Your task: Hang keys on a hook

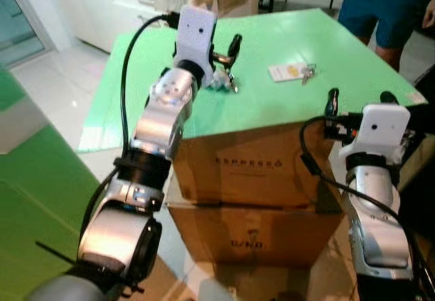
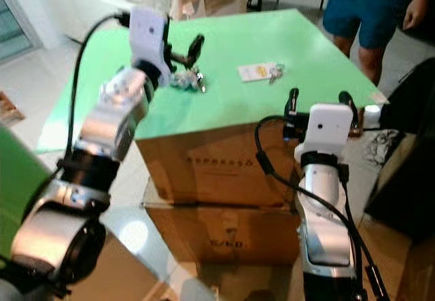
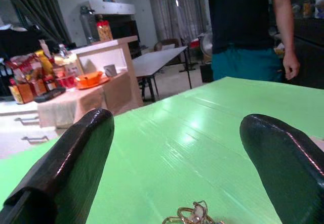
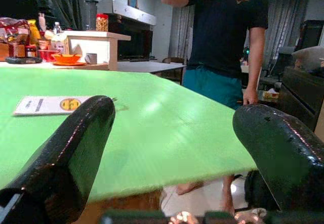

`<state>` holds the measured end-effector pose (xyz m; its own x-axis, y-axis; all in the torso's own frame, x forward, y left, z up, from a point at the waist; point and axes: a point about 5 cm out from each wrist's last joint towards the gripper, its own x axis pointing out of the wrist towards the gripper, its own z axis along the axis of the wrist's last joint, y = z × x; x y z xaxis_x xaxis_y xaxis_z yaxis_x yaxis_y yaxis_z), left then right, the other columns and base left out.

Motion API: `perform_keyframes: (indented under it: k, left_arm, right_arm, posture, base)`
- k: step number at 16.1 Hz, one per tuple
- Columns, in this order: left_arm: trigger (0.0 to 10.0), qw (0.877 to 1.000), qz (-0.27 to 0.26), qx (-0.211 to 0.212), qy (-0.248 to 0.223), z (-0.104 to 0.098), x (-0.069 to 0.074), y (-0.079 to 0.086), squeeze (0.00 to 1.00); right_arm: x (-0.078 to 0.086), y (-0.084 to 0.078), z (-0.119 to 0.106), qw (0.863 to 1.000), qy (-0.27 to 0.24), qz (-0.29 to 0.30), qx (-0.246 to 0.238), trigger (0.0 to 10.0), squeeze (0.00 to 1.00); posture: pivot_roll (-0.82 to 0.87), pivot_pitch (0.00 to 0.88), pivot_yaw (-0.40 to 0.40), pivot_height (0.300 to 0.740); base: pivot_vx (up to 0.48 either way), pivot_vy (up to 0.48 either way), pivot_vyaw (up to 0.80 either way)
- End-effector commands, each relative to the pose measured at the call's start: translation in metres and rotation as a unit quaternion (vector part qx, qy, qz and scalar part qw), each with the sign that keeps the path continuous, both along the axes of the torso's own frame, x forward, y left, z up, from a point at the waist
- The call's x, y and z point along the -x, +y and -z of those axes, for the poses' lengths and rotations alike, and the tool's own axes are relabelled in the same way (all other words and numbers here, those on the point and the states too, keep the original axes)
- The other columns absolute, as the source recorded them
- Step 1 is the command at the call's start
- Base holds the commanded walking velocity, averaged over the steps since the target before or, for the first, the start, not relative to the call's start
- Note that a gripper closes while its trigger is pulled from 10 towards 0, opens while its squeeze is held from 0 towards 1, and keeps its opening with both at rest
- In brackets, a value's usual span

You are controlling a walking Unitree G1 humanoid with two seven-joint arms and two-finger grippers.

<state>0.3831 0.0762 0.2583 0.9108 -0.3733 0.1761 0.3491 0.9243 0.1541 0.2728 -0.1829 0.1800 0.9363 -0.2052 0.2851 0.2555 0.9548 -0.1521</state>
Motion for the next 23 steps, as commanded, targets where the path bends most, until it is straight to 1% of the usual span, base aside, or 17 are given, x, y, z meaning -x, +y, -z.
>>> perform_keyframes:
  k: [1,2,4,8,10,11,12,14,16,19,22,23]
  left_arm:
    - [10.0,0.999,0.001,-0.001,0.04,0.006,-0.005,0.004,0.0]
    - [10.0,0.999,0.002,0.002,0.052,0.009,-0.006,0.005,0.0]
    - [10.0,0.994,-0.003,0.01,0.109,0.024,-0.011,0.008,0.0]
    - [10.0,0.991,-0.005,0.008,0.131,0.027,-0.015,0.009,0.0]
    - [10.0,0.986,-0.003,0.027,0.163,0.027,-0.017,0.009,0.0]
    - [10.0,0.986,-0.002,0.028,0.166,0.028,-0.017,0.009,0.0]
    - [10.0,0.981,0.006,0.038,0.19,0.031,-0.017,0.007,0.0]
    - [10.0,0.98,0.005,0.033,0.194,0.033,-0.017,0.006,0.0]
    - [10.0,0.98,0.003,0.015,0.201,0.038,-0.015,0.005,0.0]
    - [10.0,0.98,0.025,0.002,0.198,0.039,-0.012,-0.002,0.0]
    - [10.0,0.983,0.051,-0.008,0.178,0.035,-0.009,-0.011,0.0]
    - [10.0,0.985,0.068,-0.015,0.155,0.028,-0.006,-0.016,0.0]
  right_arm:
    - [0.002,0.001,-0.005,1.0,-0.011,0.002,0.002,10.0,0.0]
    - [0.002,0.002,-0.005,1.0,-0.011,0.003,0.002,10.0,0.0]
    - [0.002,0.002,-0.005,1.0,-0.011,0.003,0.002,10.0,0.0]
    - [0.004,0.002,-0.004,1.0,-0.007,0.005,0.001,10.0,0.0]
    - [0.005,0.002,-0.002,1.0,-0.002,0.006,0.0,10.0,0.0]
    - [0.005,0.002,-0.002,1.0,-0.002,0.006,0.0,10.0,0.0]
    - [0.005,0.002,-0.002,1.0,0.0,0.006,-0.001,10.0,0.0]
    - [0.005,0.002,-0.001,1.0,0.002,0.005,-0.001,10.0,0.0]
    - [0.005,0.002,-0.001,1.0,0.004,0.005,-0.001,10.0,0.0]
    - [0.004,0.002,-0.001,1.0,0.006,0.004,-0.001,10.0,0.0]
    - [0.005,0.002,0.0,1.0,0.006,0.005,-0.001,10.0,0.0]
    - [0.005,0.003,0.0,1.0,0.007,0.006,-0.001,10.0,0.0]
  posture:
    - [-0.25,0.0,0.131,0.74]
    - [-0.25,0.0,0.132,0.74]
    - [-0.25,0.0,0.135,0.74]
    - [-0.26,0.0,0.139,0.74]
    - [-0.26,0.0,0.141,0.74]
    - [-0.26,0.0,0.141,0.74]
    - [-0.26,0.0,0.141,0.74]
    - [-0.26,0.0,0.139,0.74]
    - [-0.25,0.0,0.138,0.74]
    - [-0.26,0.0,0.138,0.74]
    - [-0.26,0.0,0.141,0.74]
    - [-0.26,0.0,0.144,0.74]
  base:
    - [0.0,0.0,0.0]
    - [0.0,0.0,0.0]
    - [0.0,0.0,0.0]
    - [0.0,0.0,0.0]
    - [0.0,0.0,0.0]
    - [0.0,0.0,0.0]
    - [0.0,0.0,0.0]
    - [0.0,0.0,0.0]
    - [0.0,0.0,0.0]
    - [0.0,0.0,0.0]
    - [0.0,0.0,0.0]
    - [0.0,0.0,0.0]
